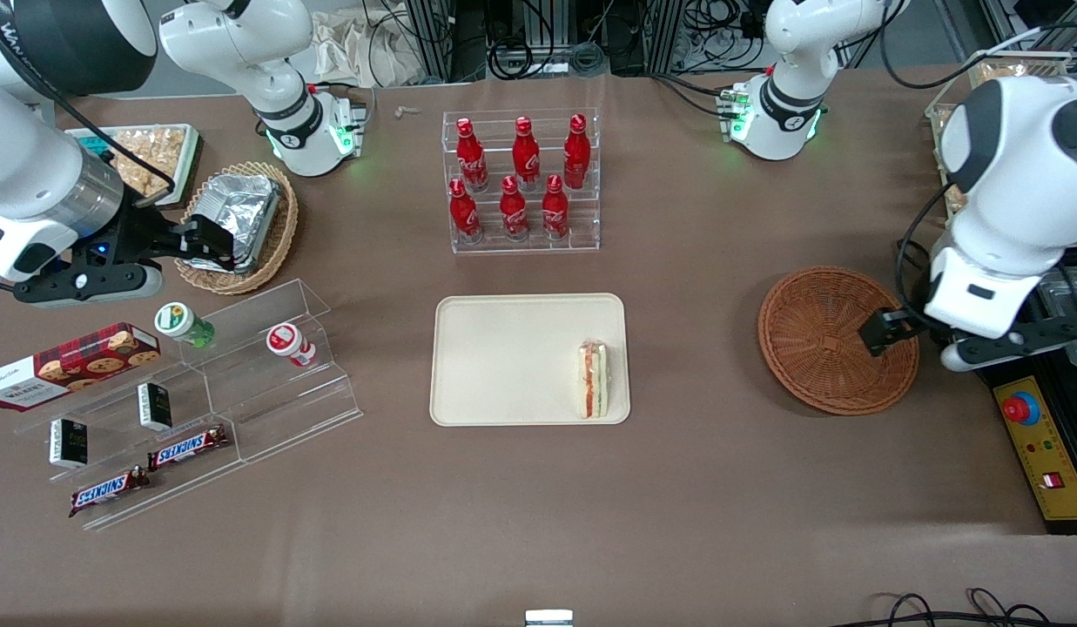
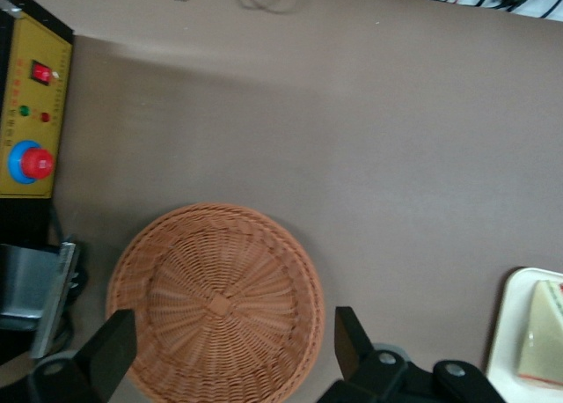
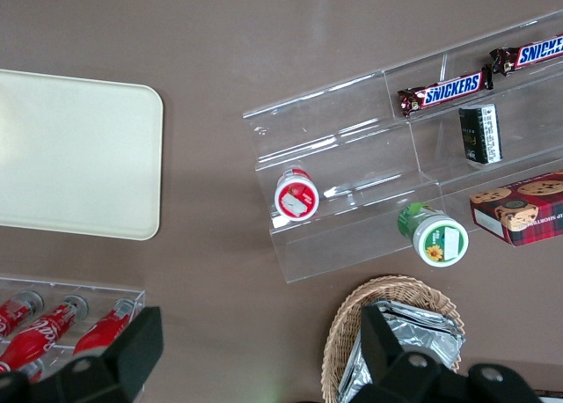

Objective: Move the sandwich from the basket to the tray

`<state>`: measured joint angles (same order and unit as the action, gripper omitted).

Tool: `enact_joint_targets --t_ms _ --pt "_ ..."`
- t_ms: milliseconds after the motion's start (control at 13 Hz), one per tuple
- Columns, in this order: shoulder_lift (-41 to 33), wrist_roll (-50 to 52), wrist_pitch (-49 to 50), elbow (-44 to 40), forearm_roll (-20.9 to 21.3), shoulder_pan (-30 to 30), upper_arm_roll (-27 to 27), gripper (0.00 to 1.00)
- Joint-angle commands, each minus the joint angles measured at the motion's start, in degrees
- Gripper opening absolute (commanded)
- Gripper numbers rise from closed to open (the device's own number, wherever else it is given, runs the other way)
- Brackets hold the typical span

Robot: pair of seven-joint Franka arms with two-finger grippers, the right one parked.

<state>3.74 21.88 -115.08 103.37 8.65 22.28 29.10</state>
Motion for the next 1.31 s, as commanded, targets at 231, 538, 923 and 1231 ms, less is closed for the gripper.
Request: enact_joint_targets --t_ms 231,538,923,1231 --pt "-0.14 -1.93 2.14 -1.15 -1.26 -0.13 0.78 1.0" --pt "0.38 -4.74 6.27 -2.81 -1.35 -0.3 0.61 1.0" --pt "6.0 -6.67 14.34 -15.62 -3.9 -28.52 -27.07 1.0" --pt "7.07 -14.05 14.62 -17.23 -10.05 -29.05 -32.53 1.0"
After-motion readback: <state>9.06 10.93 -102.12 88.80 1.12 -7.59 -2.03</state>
